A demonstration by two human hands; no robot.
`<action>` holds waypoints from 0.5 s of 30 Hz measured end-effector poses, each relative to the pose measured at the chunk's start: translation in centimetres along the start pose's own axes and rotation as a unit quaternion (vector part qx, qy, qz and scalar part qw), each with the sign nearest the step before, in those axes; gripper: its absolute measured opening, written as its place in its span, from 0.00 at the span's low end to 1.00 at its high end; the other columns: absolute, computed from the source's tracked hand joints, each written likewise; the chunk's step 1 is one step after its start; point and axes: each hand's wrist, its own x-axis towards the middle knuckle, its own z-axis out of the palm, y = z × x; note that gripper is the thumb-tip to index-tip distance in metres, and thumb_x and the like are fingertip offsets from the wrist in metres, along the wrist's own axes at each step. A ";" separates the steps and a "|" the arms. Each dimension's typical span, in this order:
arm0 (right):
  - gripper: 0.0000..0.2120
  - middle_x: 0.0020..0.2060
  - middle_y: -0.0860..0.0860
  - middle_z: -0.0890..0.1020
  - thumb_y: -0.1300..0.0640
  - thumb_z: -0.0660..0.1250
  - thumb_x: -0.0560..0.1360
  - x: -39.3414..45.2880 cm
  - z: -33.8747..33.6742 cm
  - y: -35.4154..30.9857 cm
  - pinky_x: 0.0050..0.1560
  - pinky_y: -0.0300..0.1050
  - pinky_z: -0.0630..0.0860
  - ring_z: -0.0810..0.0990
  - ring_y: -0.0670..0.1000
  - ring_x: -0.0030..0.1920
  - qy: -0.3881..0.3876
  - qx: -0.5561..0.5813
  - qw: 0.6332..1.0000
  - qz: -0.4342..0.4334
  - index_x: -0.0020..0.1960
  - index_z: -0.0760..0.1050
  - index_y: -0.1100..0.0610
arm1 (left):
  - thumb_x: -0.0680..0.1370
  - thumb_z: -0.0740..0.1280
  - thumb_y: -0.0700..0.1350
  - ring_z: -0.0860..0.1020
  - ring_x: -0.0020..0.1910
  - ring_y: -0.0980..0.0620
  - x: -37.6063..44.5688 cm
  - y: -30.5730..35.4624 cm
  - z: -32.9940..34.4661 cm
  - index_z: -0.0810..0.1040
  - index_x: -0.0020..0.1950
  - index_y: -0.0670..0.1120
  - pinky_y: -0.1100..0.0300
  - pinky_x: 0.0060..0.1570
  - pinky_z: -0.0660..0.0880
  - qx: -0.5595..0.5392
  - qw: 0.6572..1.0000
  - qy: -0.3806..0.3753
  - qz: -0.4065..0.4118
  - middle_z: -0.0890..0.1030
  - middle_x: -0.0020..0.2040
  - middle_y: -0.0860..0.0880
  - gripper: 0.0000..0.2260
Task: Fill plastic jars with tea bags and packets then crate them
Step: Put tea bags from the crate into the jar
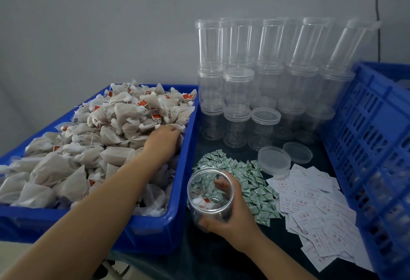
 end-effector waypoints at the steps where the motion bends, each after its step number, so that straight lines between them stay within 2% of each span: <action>1: 0.47 0.60 0.27 0.71 0.42 0.82 0.60 0.0 0.0 0.0 0.57 0.26 0.71 0.72 0.35 0.66 0.000 0.000 1.000 -0.001 0.68 0.58 0.24 | 0.77 0.64 0.43 0.71 0.62 0.46 0.0 0.1 0.2 0.76 0.62 0.46 0.53 0.58 0.69 0.026 1.000 0.005 0.001 0.75 0.63 0.47 0.13; 5: 0.46 0.60 0.27 0.72 0.44 0.82 0.60 -0.1 0.0 -0.2 0.57 0.26 0.71 0.72 0.35 0.65 -0.002 0.005 1.000 0.000 0.68 0.59 0.24 | 0.79 0.62 0.46 0.70 0.63 0.47 -0.1 0.0 0.5 0.75 0.64 0.50 0.52 0.60 0.67 0.065 0.998 0.023 -0.007 0.74 0.64 0.49 0.14; 10: 0.46 0.61 0.28 0.72 0.44 0.82 0.61 -0.1 0.0 -0.3 0.58 0.27 0.71 0.72 0.36 0.66 0.001 0.005 1.000 -0.001 0.68 0.59 0.25 | 0.77 0.64 0.46 0.73 0.55 0.48 -0.3 -0.1 0.1 0.77 0.51 0.48 0.55 0.52 0.69 0.050 0.998 0.039 -0.007 0.78 0.53 0.49 0.05; 15: 0.46 0.61 0.28 0.72 0.45 0.82 0.61 -0.1 0.0 -0.3 0.58 0.27 0.71 0.72 0.36 0.66 0.000 0.004 1.000 0.000 0.68 0.59 0.25 | 0.75 0.65 0.41 0.74 0.49 0.46 -0.8 -0.7 -0.6 0.78 0.48 0.42 0.53 0.48 0.71 -0.045 0.996 0.073 -0.023 0.77 0.47 0.46 0.04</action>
